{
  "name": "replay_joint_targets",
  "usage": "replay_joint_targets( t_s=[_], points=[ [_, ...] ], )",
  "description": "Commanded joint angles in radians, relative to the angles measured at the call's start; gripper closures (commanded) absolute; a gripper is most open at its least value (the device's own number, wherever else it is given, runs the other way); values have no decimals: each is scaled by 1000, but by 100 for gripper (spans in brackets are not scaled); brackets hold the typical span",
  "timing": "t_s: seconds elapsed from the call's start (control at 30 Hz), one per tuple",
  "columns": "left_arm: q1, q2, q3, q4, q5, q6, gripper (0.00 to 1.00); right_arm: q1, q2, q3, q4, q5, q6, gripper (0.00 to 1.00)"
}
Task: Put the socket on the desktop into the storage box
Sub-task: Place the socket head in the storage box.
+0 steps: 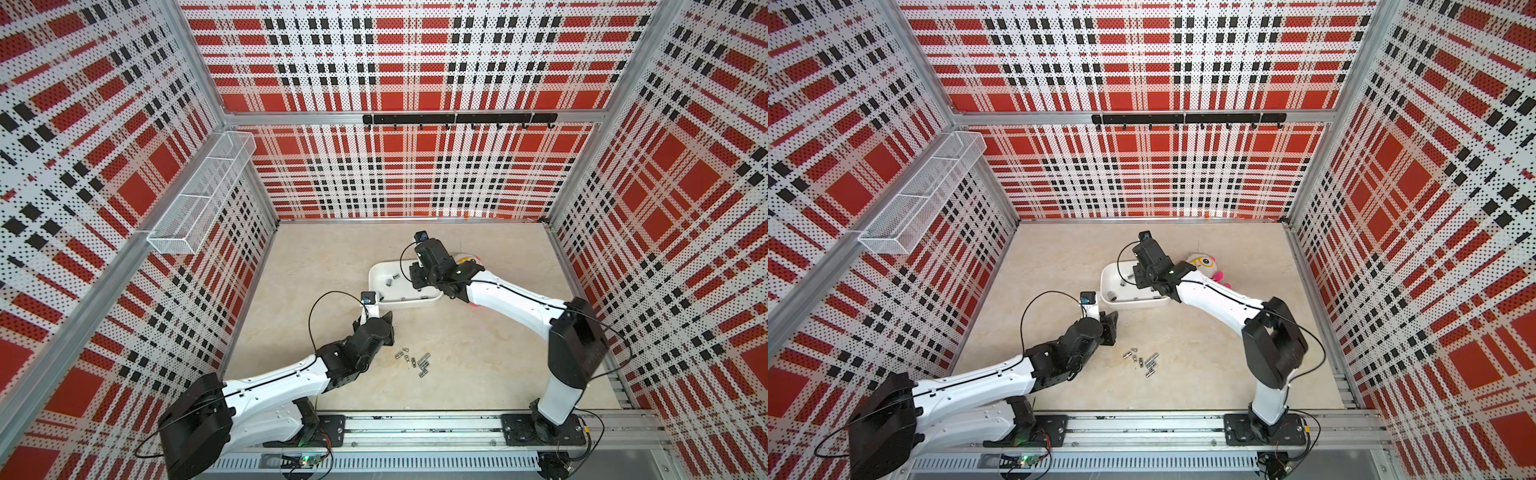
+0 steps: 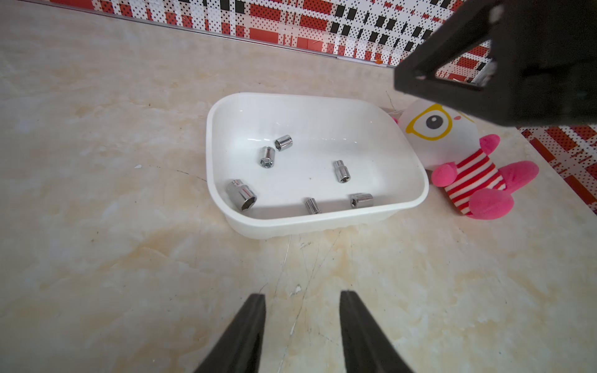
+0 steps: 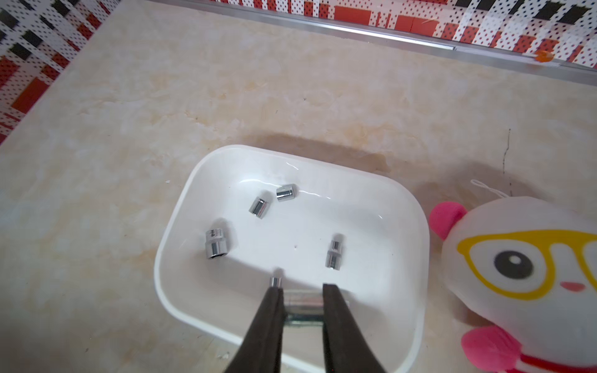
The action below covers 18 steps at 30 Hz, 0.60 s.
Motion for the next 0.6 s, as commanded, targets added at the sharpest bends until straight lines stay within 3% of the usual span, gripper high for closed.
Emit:
replay_joint_targets(
  t_s=[0.0,0.3,0.57],
  points=[
    [-3,9,-6,18,8,2,57,-24,82,70,-64,-14,4,76],
    [-5,36,9,10,27,26,57,-45,227,183,-112,-49,0,65],
    [-5,70,22,10,88,61,57,-55,195,170,-131,-50,-8,59]
  ],
)
